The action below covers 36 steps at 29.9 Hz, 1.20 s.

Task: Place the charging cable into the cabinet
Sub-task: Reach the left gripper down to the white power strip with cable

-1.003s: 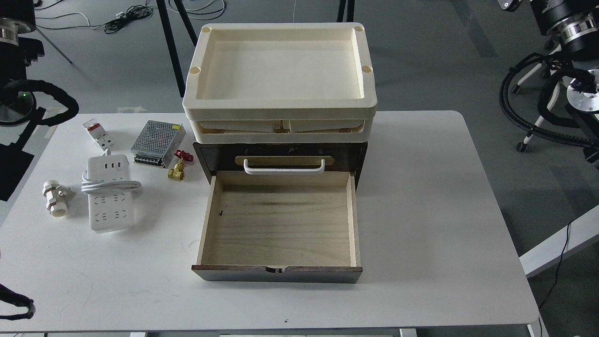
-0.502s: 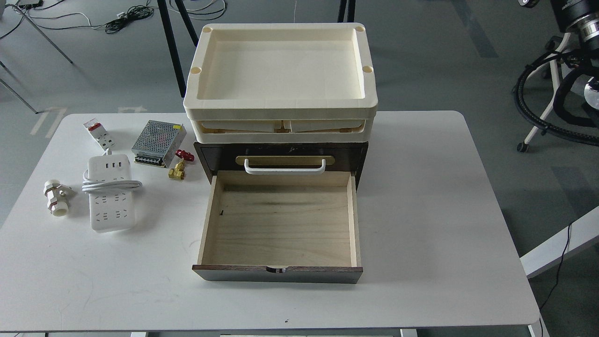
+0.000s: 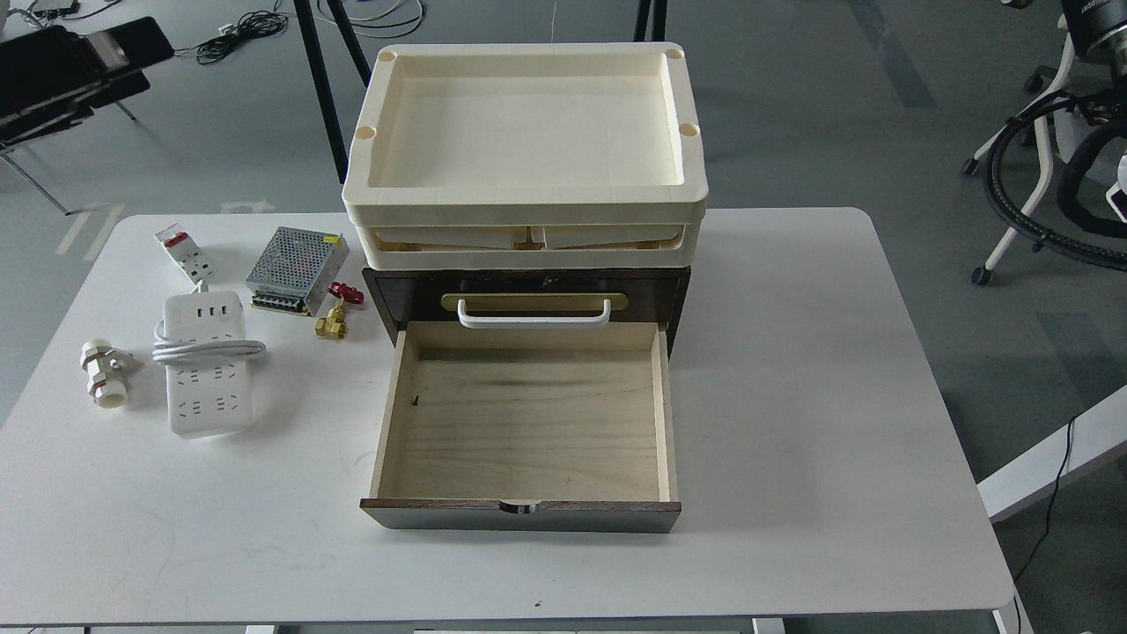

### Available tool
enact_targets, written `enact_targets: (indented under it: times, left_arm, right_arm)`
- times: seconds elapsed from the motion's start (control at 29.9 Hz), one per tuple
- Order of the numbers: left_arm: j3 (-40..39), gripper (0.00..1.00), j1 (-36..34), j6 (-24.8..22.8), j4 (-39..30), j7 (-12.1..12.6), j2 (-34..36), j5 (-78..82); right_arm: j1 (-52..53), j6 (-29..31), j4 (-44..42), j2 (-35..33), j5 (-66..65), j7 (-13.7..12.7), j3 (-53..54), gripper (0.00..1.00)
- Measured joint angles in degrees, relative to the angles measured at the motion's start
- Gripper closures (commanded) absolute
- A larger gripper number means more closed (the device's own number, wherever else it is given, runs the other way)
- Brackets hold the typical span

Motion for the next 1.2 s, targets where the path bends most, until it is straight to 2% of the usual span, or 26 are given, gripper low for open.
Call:
enact_targets:
  times: [0.17,0.43,0.53,0.7,0.84,1.04,1.2]
  left_arm:
    - [10.2,0.00,0.3,9.5,4.7,0.0,-1.0,11.2]
    - [23.2,0.00,0.7,21.8,21.2,0.0,-12.3,28.0]
    - [26.3,0.00,0.7,24.5,26.8,0.0,-16.1,34.2]
    - [27.4,0.00,2.1,25.0,32.9,0.0,-18.8,43.0]
    - [27.5,0.01,2.4,23.8,38.9,0.0,-24.3,47.9]
    - [27.5,0.01,0.3,17.6,48.4,0.0,-32.7,56.9]
    - [27.6,0.02,-2.7,12.9,51.3,0.0,-36.8,57.8]
  right_arm:
    - [-0.1,0.0,0.0,-0.9,0.0,0.0,0.6,0.01]
    - [-0.1,-0.1,1.0,-2.2,0.1,-0.1,0.8,0.01]
    - [-0.8,-0.9,2.6,-3.1,0.1,-0.1,0.7,0.01]
    - [-1.6,-2.0,4.6,-4.4,0.1,-0.1,0.6,0.01]
    - [-1.7,-2.7,5.1,-4.6,0.1,-0.1,0.5,0.01]
    - [-1.7,-2.9,5.0,-4.6,0.1,-0.1,0.6,0.01]
    - [-2.0,-2.9,4.9,-4.7,0.0,-0.1,0.5,0.01]
